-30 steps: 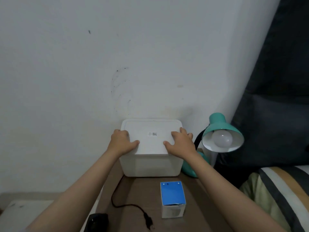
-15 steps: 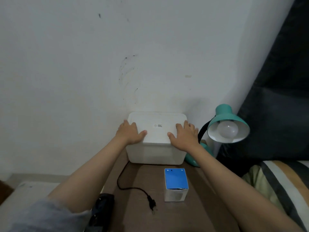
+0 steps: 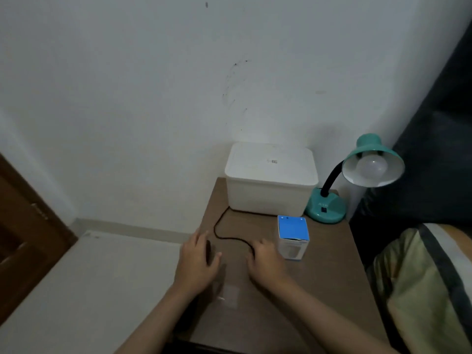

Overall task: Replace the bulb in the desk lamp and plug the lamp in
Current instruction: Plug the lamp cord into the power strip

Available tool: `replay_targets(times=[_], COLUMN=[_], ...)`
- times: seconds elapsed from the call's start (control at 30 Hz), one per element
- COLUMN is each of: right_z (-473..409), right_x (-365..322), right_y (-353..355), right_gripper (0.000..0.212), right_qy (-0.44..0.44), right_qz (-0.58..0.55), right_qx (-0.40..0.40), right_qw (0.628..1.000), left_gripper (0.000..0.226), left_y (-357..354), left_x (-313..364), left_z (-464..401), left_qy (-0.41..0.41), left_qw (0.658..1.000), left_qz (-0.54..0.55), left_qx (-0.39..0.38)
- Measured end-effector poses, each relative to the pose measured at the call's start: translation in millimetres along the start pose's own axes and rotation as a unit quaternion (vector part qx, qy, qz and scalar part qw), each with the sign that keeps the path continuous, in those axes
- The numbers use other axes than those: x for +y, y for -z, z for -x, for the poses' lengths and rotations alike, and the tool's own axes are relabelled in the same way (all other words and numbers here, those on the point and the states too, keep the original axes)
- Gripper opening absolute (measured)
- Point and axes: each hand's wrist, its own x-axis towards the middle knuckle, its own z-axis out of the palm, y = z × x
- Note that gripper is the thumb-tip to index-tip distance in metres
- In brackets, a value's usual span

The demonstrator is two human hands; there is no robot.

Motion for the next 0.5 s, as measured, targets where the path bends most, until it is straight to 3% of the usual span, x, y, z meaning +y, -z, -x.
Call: replay_targets(times=[0.1, 0.27, 0.37, 0.5], right_z=[-2.4, -5.3, -8.5, -11.1], right_x=[4.9, -7.3, -20.8, -38.1], right_y=[-18.0, -19.6, -15.6, -15.4], right_gripper=[0.026, 0.015, 0.014, 0.014], right_qy=[-0.041, -0.109, -0.21, -0.269], right_qz=[0.05, 0.027, -0.092, -0.385], right_qx=[0.01, 0.002, -0.055, -0.094], right_qw=[0.998, 0.994, 0.972, 0.878], left_gripper=[0.076, 0.071, 0.07, 0.069], left_y=[-1.9, -3.1, -5.1, -7.4], left_x=[-24.1, -40.7, -39.5, -37.5], left_z=[30.2, 55.0, 59.2, 61.1], left_qy=[0.018, 0.059, 0.066, 0.067], left_qw=[0.999, 0.998, 0.998, 0.997], left_qz=[-0.026, -0.027, -0.001, 0.02], left_qx=[0.011, 0.0, 0.003, 0.026])
